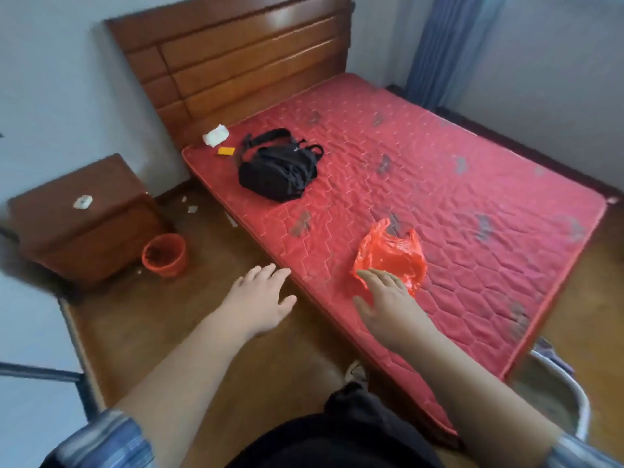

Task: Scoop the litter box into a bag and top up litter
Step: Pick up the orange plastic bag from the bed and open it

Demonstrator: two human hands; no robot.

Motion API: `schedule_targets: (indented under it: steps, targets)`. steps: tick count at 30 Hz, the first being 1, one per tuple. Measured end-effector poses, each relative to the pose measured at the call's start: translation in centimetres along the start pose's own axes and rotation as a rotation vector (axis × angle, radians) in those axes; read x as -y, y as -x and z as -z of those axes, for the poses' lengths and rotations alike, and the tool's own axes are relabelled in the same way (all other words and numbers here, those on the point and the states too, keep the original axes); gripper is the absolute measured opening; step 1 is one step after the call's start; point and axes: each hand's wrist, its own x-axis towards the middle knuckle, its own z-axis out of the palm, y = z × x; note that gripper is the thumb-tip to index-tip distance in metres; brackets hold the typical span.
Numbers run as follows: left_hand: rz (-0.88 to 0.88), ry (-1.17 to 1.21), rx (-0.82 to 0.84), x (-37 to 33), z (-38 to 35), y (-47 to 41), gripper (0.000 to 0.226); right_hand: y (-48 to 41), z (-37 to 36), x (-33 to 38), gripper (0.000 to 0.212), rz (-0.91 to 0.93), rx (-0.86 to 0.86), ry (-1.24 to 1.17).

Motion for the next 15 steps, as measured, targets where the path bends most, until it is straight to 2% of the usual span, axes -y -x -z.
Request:
schedule_targets:
  steps: [5,10,15]
  targets:
    - [-0.154,-0.050,0.016,-6.1,2.3,-10.4,0.067,-5.1,2.7,-7.1,0.059,-0.170,-0.084,-0.074]
    - [-0.256,-0.095,0.059,-12.8,3.8,-19.1,0.066,-11.1,6.8,-14.2,0.059,-0.243,-0.089,-0.104]
    - [-0.246,-0.059,0.136,-16.5,4.1,-25.5,0.063,-16.7,8.6,-19.5,0.058,-0.279,-0.035,-0.120]
